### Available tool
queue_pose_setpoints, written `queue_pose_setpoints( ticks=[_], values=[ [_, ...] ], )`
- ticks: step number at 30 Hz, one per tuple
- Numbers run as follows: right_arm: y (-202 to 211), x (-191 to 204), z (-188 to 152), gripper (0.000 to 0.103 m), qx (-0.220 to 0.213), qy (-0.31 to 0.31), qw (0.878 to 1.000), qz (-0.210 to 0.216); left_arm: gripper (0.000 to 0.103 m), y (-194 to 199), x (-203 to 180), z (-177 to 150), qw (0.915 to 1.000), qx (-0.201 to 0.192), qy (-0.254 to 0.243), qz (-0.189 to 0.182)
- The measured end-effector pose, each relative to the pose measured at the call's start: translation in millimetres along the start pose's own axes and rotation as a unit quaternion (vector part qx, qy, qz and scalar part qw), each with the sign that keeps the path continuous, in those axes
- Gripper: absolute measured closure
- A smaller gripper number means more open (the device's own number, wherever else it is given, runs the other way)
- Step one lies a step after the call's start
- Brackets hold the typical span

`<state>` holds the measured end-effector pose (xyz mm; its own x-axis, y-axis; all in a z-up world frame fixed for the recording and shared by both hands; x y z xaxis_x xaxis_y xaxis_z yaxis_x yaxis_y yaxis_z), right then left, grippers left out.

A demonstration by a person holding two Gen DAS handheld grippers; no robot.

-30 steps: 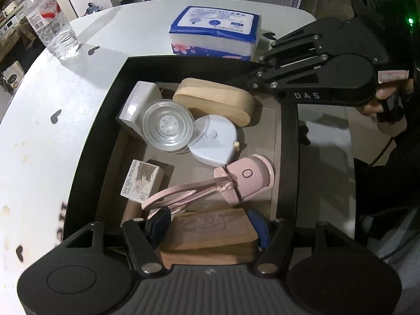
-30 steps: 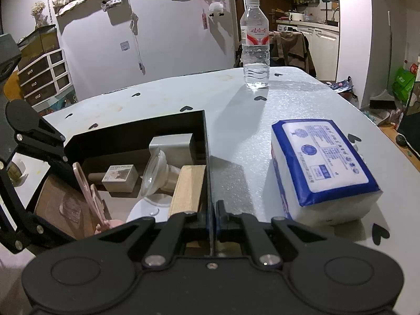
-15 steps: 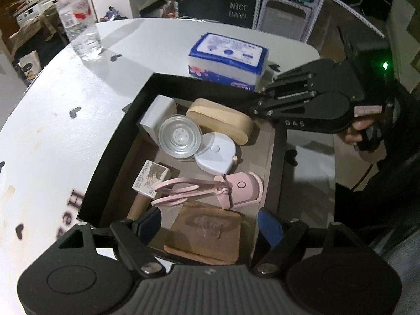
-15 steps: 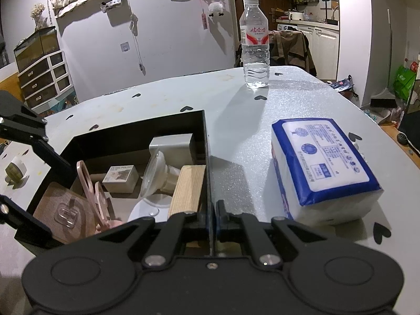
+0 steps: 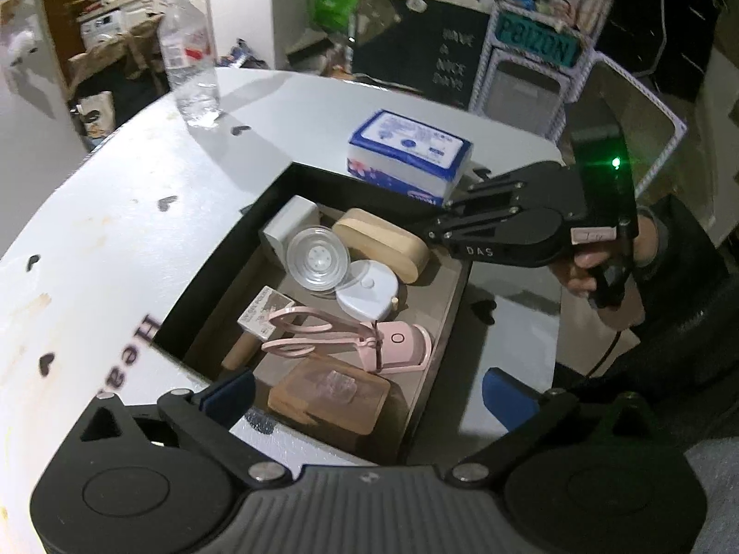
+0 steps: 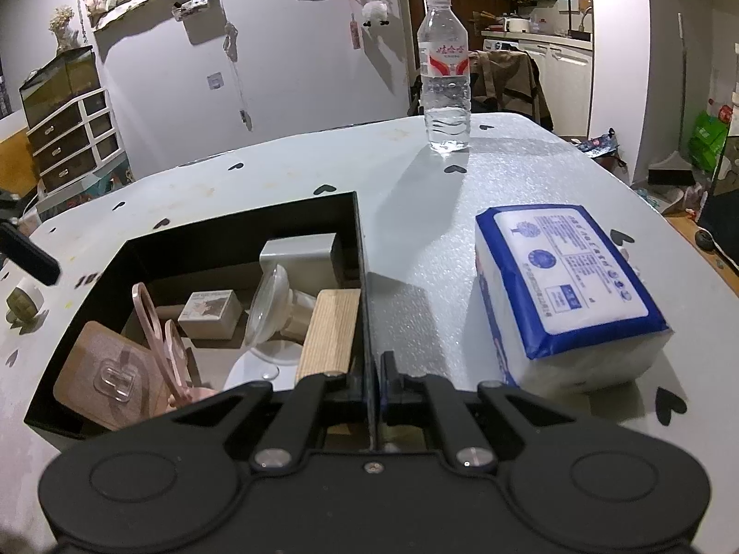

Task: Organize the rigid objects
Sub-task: 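Open the left tool to release the wooden block in the box, then move the left tool to the beige plastic organizer cup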

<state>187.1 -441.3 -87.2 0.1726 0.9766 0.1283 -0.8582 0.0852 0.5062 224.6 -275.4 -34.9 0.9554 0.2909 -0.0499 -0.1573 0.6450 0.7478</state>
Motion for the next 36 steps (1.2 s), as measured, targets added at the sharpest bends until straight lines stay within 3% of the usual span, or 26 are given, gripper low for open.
queue_pose_setpoints(
  ticks=[11,19,29,36],
  values=[
    [-0.9,1.3,0.4,0.098,0.003,0.000,1.000,-0.008,0.000,28.9,-10.7,-11.4,0.9962,-0.063,0.045,0.039],
    [-0.1,1.5,0.6,0.098,0.003,-0.005,1.000,-0.015,0.000,45.3,-0.3,-27.2,0.9840,-0.117,0.097,0.093],
    [1.3,2.5,0.5,0.098,0.004,-0.007,1.000,-0.022,0.000,71.5,41.8,-61.1,0.9474,-0.176,0.173,0.204],
    [3.0,3.2,0.5,0.098,0.003,-0.008,1.000,-0.029,0.000,94.6,75.1,-95.4,0.9103,-0.203,0.246,0.265]
  ],
)
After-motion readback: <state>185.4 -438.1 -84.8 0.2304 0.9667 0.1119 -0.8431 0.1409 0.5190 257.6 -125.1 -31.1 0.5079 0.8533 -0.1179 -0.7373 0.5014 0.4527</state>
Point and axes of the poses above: each gripper's, at about its wrist camera, not at the fingertips, and y roughly against the way its jaws point, x to its left, z to its top, the point moved 7 cm from there along -y, roughly the way its jaws point, and after that the axes turned 10 degrees about -x, right-handed, at the moved point
